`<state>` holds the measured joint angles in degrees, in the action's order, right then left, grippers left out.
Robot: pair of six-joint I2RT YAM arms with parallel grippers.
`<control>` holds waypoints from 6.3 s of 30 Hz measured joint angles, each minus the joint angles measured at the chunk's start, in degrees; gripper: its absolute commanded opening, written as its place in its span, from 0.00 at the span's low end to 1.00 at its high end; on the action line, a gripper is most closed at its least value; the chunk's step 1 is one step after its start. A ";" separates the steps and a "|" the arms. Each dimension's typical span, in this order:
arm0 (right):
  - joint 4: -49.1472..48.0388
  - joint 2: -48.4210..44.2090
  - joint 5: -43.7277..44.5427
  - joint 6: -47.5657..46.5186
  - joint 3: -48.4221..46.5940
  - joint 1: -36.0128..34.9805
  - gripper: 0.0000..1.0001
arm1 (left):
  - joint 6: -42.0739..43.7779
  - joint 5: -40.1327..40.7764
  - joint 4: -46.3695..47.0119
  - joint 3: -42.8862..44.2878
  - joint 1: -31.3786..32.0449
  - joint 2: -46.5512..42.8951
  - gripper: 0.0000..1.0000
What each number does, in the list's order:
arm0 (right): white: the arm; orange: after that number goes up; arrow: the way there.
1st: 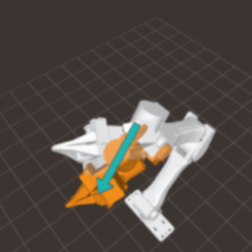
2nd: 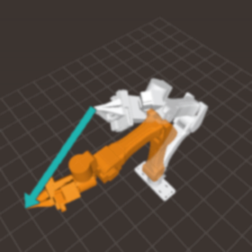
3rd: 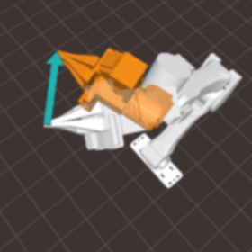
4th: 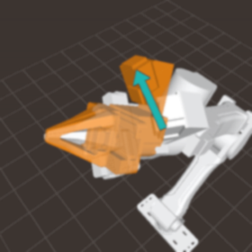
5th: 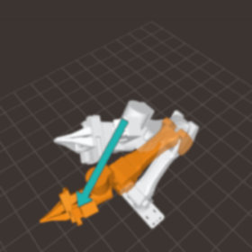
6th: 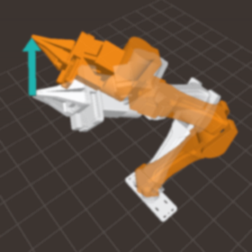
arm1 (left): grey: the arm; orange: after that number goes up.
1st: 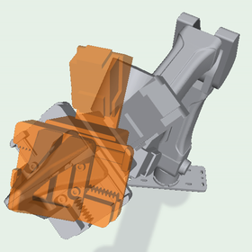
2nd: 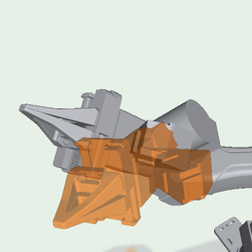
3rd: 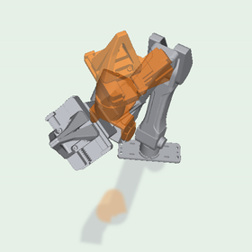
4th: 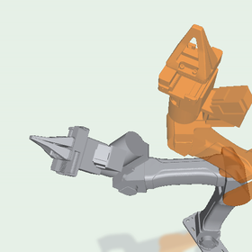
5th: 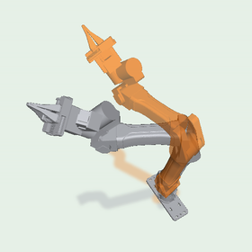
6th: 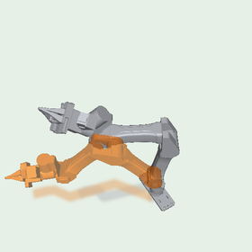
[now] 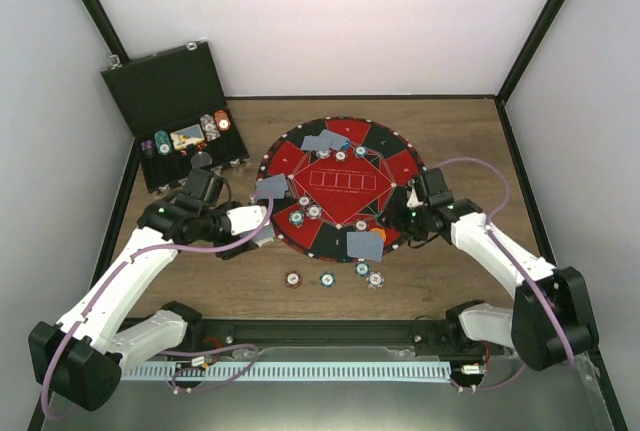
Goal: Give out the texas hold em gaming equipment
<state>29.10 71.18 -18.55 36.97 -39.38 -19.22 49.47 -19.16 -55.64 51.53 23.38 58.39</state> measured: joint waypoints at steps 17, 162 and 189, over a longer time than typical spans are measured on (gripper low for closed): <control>-25.33 9.94 -17.90 16.46 -9.94 -25.49 0.79 | 0.00 -0.59 0.00 0.00 0.00 -0.02 0.18; -13.27 18.73 17.88 -26.45 -36.15 -18.23 1.00 | -1.09 4.63 0.00 -2.91 -6.10 -2.51 0.16; -38.45 24.59 -30.29 14.38 -18.60 -26.34 0.75 | 1.14 0.44 -0.72 -1.57 -6.10 -2.67 0.16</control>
<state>-9.34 95.77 -48.84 51.35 -57.98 -45.56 50.61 -18.72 -56.36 49.95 17.28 55.72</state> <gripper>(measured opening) 0.767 0.633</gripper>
